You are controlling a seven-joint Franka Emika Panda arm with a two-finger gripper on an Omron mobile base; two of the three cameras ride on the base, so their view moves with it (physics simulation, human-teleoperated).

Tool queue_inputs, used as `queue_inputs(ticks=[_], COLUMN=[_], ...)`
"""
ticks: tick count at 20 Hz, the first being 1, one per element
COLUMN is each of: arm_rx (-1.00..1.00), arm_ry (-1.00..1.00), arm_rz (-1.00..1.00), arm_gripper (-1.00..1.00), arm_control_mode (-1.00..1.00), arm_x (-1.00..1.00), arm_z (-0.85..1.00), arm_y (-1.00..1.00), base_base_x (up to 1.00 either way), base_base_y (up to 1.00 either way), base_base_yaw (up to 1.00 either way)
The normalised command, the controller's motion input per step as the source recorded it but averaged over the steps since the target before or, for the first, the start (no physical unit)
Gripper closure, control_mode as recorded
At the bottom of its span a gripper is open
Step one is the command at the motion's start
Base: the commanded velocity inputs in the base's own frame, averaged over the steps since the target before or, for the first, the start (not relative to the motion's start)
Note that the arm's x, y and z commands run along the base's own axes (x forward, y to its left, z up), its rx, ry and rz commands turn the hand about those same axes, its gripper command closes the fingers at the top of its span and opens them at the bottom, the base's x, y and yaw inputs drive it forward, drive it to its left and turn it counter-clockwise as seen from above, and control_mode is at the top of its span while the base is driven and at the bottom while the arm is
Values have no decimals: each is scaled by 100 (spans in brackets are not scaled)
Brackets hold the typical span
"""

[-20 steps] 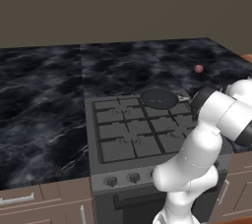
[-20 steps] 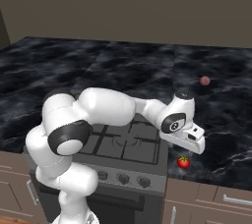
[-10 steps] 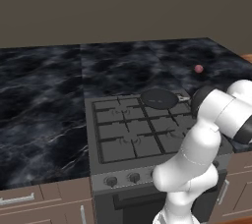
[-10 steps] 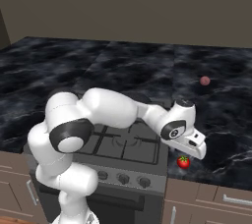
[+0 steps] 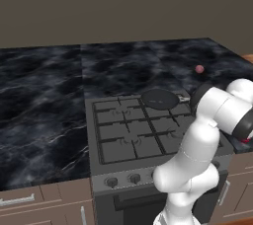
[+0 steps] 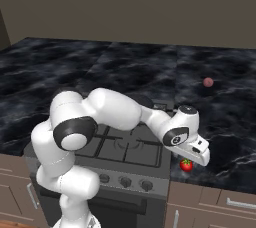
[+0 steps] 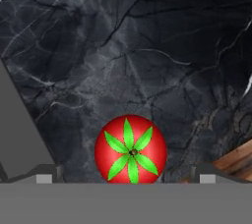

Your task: Place the pan on the rear right burner on the stove. Then place the tomato and the onion in the pan and turn on the rear right burner.

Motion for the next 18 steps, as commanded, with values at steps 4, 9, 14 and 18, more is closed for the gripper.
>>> queue_inputs(ticks=[4,9,14,18], arm_rx=[0,0,0,0], arm_ry=[0,0,0,0], arm_rz=[0,0,0,0], arm_gripper=[-100,-100,-100,-100], arm_control_mode=[-100,-100,-100,-100], arm_x=[0,-1,0,0], arm_z=[-14,-19,-20,-19], arm_y=[0,0,-1,-2], base_base_x=[0,0,0,0], base_base_y=[0,0,0,0], base_base_yaw=[0,0,0,0])
